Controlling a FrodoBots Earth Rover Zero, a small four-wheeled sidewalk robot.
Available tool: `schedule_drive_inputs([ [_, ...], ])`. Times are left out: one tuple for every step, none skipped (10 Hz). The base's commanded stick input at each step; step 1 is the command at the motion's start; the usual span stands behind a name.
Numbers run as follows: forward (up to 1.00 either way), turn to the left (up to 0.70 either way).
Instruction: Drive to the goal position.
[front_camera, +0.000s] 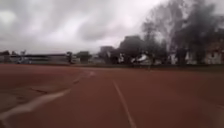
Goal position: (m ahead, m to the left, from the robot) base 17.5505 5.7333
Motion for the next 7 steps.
schedule_drive_inputs([
  [0.7,0.01],
  [0.7,0.03],
  [0.7,0.0],
  [0.7,0.0],
  [0.7,0.0],
  [0.7,0.0],
  [0.7,0.0],
])
